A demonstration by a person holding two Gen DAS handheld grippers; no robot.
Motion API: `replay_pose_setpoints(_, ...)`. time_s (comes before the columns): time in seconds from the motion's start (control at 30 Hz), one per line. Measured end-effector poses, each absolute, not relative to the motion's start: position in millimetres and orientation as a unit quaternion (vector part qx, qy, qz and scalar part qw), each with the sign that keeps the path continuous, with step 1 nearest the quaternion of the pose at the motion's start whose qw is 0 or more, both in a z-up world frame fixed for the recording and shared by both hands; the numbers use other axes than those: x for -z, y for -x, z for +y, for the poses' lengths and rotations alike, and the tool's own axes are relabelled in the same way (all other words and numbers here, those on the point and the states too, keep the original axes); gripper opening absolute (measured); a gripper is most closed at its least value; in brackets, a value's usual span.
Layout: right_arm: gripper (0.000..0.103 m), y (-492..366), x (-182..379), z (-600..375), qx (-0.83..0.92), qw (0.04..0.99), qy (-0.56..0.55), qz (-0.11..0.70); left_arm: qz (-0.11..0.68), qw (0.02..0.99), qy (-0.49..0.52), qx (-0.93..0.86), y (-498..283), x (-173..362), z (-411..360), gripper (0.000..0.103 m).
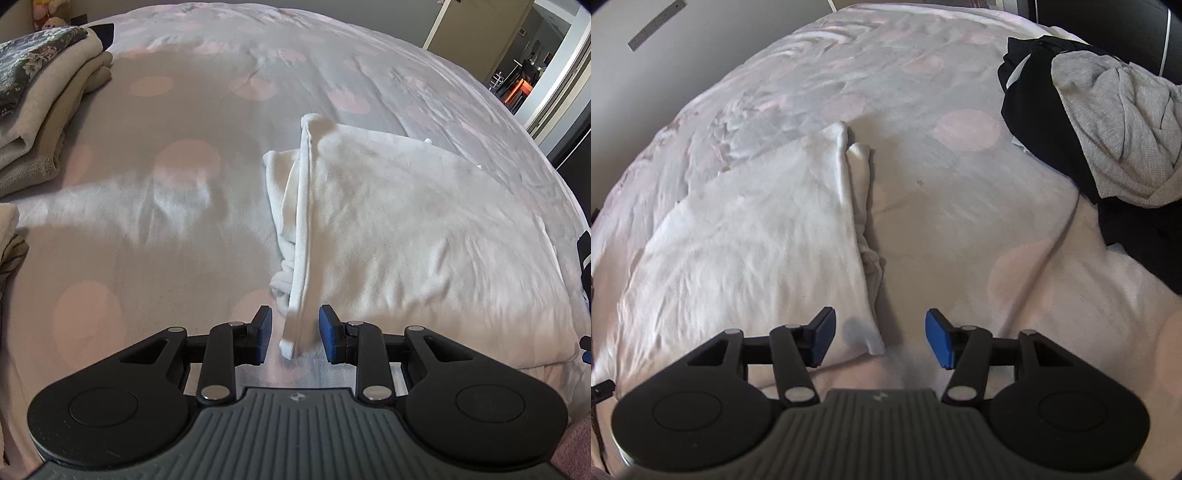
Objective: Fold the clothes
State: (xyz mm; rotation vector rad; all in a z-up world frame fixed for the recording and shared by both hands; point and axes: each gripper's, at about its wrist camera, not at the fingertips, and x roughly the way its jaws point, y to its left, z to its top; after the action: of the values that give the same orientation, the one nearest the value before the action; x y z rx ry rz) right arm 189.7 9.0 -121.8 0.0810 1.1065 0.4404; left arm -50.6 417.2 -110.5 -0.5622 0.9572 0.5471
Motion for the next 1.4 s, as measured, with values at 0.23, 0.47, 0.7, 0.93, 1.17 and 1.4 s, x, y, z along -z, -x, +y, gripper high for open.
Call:
replay_pose_setpoints(0.23,0.044,-198,133,8,-0.198,0.811,-0.04,0.55,0.475,0.794,0.283,-0.252,52,126,422,0.01)
replay_pose_setpoints(0.47,0.008,-187,124,17,-0.228,0.818,-0.008,0.527,0.398,0.834,0.281,-0.259,66,100,423,0.005)
replay_pose_setpoints(0.7,0.007,-183,116,14,-0.209,0.834,0.035,0.509,0.471,0.799,0.247,-0.278,55,112,431,0.005)
replay_pose_setpoints(0.93,0.001,-188,126,17,-0.179,0.824,0.081,0.532,0.499,0.751,0.28,-0.33,71,122,450,0.004)
replay_pose_setpoints(1.17,0.018,-190,120,-1,-0.192,0.825,-0.008,0.532,0.435,0.795,0.307,-0.292,83,106,447,0.005)
replay_pose_setpoints(1.4,0.021,-182,123,19,-0.241,0.8,0.056,0.546,0.499,0.79,0.239,-0.262,54,116,427,0.015)
